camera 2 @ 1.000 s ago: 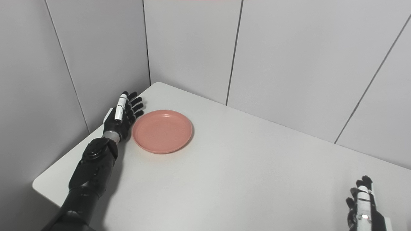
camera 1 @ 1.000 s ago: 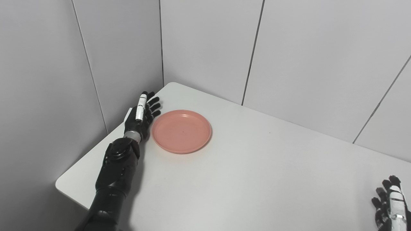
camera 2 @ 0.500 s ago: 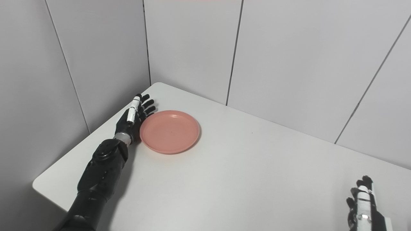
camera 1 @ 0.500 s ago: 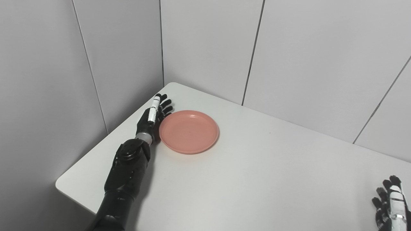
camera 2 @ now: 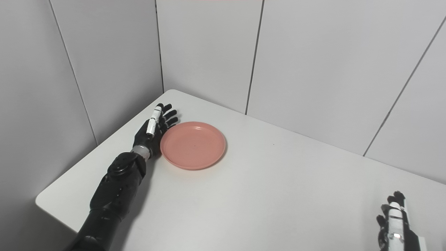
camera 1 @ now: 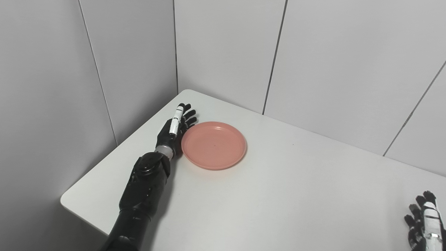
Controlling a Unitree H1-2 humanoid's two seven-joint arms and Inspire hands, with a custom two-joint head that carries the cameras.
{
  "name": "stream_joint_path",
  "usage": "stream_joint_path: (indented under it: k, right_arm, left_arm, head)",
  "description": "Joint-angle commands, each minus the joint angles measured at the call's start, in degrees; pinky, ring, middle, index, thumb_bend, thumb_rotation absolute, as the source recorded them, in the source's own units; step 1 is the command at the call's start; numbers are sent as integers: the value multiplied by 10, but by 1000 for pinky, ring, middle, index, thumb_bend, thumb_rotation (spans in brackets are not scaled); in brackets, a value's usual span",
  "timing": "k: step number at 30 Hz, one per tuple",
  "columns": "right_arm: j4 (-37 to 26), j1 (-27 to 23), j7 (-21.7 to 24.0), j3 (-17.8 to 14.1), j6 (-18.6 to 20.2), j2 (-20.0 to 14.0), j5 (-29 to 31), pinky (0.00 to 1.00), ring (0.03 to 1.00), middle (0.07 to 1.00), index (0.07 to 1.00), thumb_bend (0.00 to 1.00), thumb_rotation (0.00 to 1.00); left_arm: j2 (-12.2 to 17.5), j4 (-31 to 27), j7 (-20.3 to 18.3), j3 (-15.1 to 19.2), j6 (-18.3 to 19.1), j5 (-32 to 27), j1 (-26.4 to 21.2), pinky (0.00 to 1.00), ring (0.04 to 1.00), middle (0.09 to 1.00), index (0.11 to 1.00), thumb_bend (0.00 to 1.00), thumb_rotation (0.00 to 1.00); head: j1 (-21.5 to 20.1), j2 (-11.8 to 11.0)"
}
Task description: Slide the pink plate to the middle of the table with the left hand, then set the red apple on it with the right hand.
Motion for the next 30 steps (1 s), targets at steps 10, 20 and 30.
stream_joint_path:
  k: [10, 20, 30]
  right_arm:
    - [-3, -16, 31, -17, -30, 8, 7, 1000, 1000, 1000, 1000, 0, 1000]
    - [7, -15, 34, -21, -36, 12, -1, 1000, 1000, 1000, 1000, 7, 1000]
    - [14, -14, 41, -23, -46, 13, -8, 1000, 1000, 1000, 1000, 24, 1000]
  left_arm:
    - [-18, 6, -17, -35, 10, 1, -26, 929, 915, 913, 894, 310, 1000]
    - [-34, 17, -28, -67, -3, 7, -32, 931, 918, 919, 899, 332, 1000]
    - [-45, 24, -37, -82, -3, 7, -35, 944, 922, 924, 901, 331, 1000]
  head:
    - [-11, 5]
    - [-24, 12]
    - [-39, 21]
